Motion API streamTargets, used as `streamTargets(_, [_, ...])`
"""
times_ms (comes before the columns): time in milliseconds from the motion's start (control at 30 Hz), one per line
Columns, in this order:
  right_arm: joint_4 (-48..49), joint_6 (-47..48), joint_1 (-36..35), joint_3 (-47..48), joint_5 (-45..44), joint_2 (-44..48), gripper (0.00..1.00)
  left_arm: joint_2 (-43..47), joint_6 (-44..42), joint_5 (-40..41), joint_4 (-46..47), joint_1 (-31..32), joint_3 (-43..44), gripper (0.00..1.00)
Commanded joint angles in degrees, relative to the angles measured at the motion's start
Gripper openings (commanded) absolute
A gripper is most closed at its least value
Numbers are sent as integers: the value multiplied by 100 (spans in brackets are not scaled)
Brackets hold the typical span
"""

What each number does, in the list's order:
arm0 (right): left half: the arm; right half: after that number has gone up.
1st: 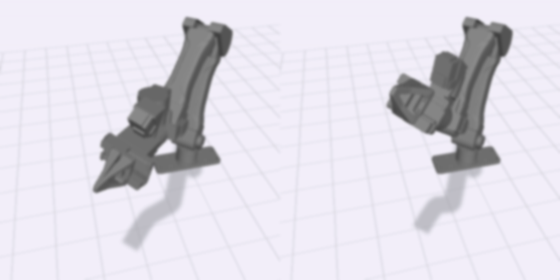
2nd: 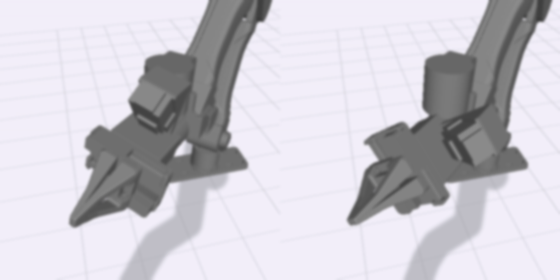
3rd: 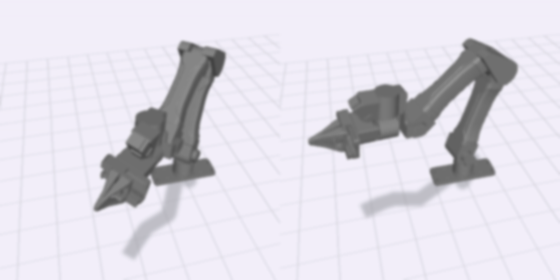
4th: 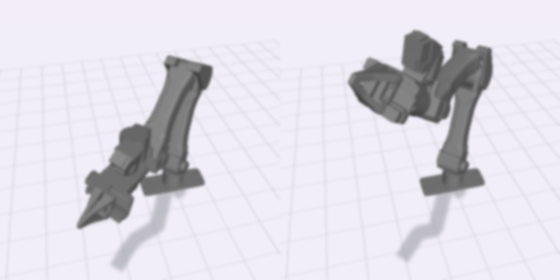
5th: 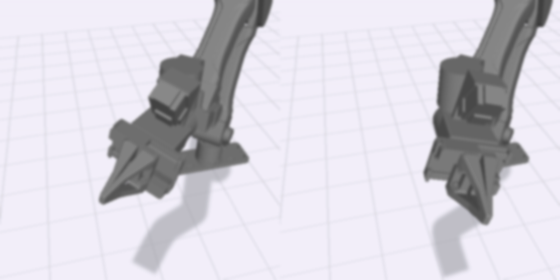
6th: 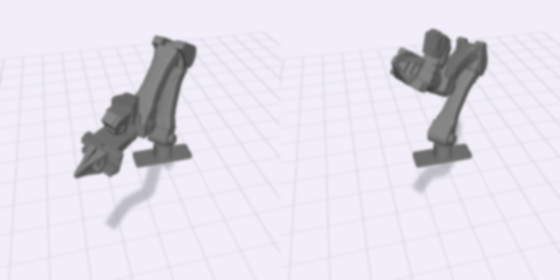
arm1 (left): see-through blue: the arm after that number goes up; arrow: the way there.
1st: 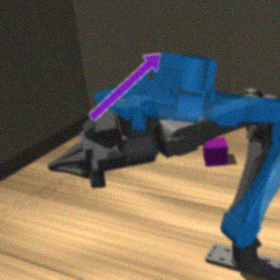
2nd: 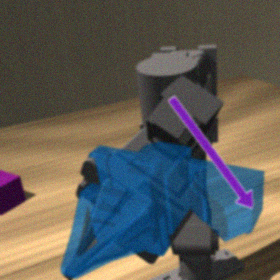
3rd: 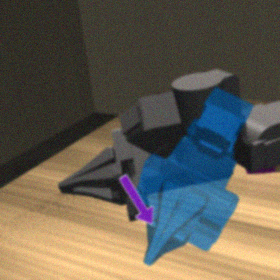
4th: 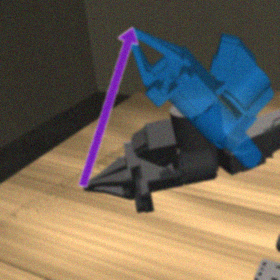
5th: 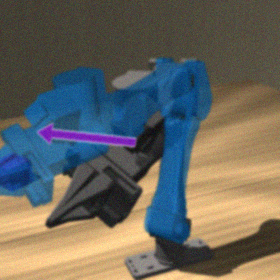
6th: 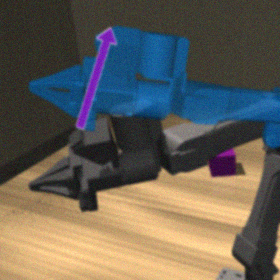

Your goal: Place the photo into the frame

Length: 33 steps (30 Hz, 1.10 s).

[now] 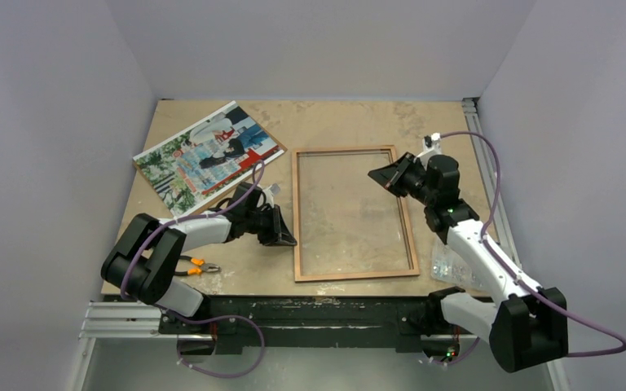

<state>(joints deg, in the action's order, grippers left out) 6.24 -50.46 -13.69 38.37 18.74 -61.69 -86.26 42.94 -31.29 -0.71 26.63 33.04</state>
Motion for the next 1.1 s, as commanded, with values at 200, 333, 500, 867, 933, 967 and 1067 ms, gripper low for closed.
streamTargets(200, [-500,817,-32,588,-40,-435,0,-147,-211,548,-619,59,-280,0])
streamTargets(333, [-405,756,-36,560,4,-484,0,-131,-246,552,-661,61,-265,0])
streamTargets(500, [-319,791,-36,594,77,-500,0,-127,-268,555,-692,56,-232,0])
streamTargets(867, [-422,1202,-37,867,153,-680,0,-125,-370,717,-877,61,-189,0])
streamTargets(933, [-357,1281,-35,859,257,-694,0,-107,-403,781,-954,70,-164,0])
streamTargets(967, [-312,1314,-32,857,314,-703,0,-103,-423,808,-995,67,-154,0])
streamTargets(1067, [-220,1469,-32,886,467,-732,0,-85,-453,881,-1083,81,-122,0])
